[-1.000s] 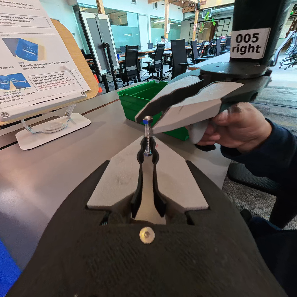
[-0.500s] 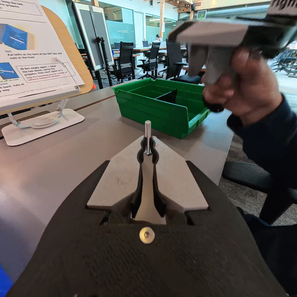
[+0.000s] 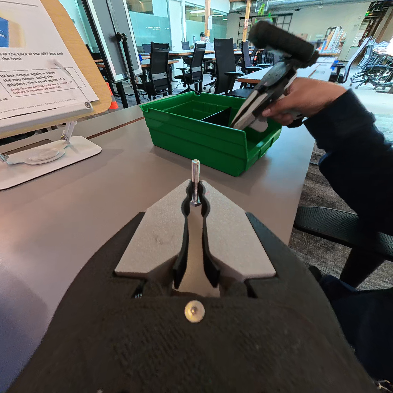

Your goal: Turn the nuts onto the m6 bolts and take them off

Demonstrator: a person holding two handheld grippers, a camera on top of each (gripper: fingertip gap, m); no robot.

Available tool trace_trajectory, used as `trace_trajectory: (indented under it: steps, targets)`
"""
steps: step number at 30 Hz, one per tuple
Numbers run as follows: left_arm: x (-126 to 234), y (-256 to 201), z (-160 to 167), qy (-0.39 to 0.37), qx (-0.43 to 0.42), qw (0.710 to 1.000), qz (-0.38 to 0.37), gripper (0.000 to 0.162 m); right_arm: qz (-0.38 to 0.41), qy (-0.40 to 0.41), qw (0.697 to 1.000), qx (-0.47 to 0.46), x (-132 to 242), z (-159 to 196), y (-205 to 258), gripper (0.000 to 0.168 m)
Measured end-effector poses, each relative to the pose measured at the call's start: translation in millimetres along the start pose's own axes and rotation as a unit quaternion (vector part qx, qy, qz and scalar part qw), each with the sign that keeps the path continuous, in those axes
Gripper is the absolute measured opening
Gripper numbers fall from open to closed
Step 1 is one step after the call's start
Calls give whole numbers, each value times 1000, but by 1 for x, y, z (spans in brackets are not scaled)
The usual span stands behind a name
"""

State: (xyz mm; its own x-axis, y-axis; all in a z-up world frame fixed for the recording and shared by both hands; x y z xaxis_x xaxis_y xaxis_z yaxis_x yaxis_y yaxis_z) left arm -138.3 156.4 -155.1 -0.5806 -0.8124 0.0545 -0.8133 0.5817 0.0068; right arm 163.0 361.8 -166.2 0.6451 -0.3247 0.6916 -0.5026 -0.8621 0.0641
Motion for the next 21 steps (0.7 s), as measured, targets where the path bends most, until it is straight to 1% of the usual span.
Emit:
trace_trajectory:
  steps: [1,3,5,6,8,10,11,12,14,15,17,18,19,20,21]
  targets:
    - [0,1,0,-1,4,1000,0,3,-4,9,1000,-8,-3,1,0,17]
    - [2,3,1,-2,12,1000,0,3,6,-4,1000,-8,1,-5,1,18]
    - [4,5,1,-5,16,1000,1,3,13,-44,999,-2,12,-16,9,18]
    - [5,5,1,-7,17,1000,4,3,1,-76,997,7,20,-25,18,18]
    - [4,3,0,-7,19,1000,16,2,-63,-160,984,46,35,-47,52,16]
    - [1,0,0,-4,15,1000,23,3,-151,-229,957,94,42,-65,98,10]
    - [-1,-2,1,0,12,1000,25,3,-188,-250,943,116,41,-72,122,10]
    - [-2,-4,2,3,8,1000,27,3,-218,-258,932,135,35,-76,144,10]
    - [-3,-8,3,5,3,1000,29,3,-252,-241,923,162,15,-80,182,16]
    - [-3,-10,2,4,2,1000,30,3,-258,-227,923,173,3,-80,196,21]
    - [-2,-11,1,4,-2,1000,28,3,-251,-216,925,187,-15,-81,214,24]
    - [0,-12,0,3,-6,1000,26,3,-256,-218,923,186,-21,-81,219,23]
    - [1,-13,0,4,-10,1000,25,3,-263,-221,922,181,-26,-81,222,18]
    - [1,-13,-1,4,-13,1000,24,3,-270,-222,920,176,-30,-81,223,7]
    - [1,-14,-1,4,-14,1000,22,3,-276,-224,919,172,-32,-81,223,3]
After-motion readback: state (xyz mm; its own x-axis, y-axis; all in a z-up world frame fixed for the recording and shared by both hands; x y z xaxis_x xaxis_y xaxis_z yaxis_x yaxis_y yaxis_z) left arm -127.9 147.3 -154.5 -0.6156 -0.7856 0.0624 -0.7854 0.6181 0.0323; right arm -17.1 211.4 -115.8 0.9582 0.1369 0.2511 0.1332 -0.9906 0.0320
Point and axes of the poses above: each gripper's, where its closed fingertips meet, x back along the fingers, z out of its underside, y = z × x across the jaws, the point moved 9 cm from there along x, back along the fingers, and after that the axes turned 6 degrees about -y, right-handed, at the moved point
